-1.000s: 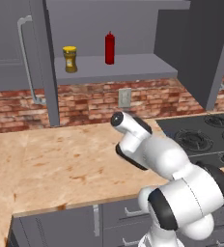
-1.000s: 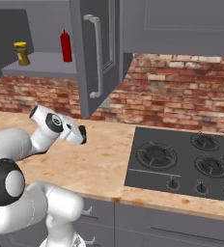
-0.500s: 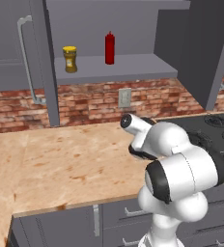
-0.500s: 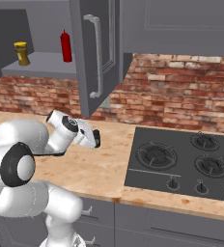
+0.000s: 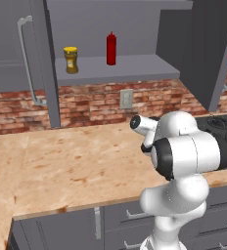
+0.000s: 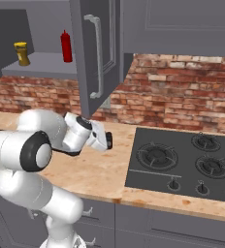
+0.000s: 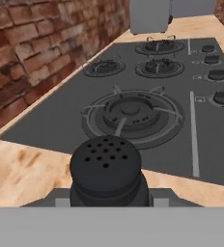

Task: Collect the turmeric, ketchup, and shaker from the cabinet and place them next to the stove.

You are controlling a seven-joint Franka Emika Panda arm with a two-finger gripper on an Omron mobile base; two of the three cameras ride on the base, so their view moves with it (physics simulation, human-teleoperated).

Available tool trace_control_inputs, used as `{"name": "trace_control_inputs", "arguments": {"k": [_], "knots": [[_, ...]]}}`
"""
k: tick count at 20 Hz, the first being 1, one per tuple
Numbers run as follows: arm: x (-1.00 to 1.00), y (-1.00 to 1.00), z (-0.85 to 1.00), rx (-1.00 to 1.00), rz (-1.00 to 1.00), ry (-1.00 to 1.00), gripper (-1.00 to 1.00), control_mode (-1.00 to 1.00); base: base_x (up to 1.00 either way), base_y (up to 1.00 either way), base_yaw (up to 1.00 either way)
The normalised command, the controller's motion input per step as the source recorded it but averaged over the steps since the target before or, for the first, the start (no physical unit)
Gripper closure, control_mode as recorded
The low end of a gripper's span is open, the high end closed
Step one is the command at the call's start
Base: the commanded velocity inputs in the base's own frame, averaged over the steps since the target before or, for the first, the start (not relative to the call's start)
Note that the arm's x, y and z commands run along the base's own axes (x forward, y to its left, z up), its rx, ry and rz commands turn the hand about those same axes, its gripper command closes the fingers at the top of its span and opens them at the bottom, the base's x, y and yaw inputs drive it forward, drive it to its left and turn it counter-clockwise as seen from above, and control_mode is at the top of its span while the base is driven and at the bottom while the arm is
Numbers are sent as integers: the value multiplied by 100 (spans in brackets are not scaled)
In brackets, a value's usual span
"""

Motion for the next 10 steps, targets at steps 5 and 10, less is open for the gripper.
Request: {"name": "trace_control_inputs", "arguments": {"k": [5, 10], "knots": [[18, -24, -3, -3, -10, -2, 100, -100, 0, 0, 0], [9, -21, -11, -3, -9, -3, 100, -100, 0, 0, 0]]}}
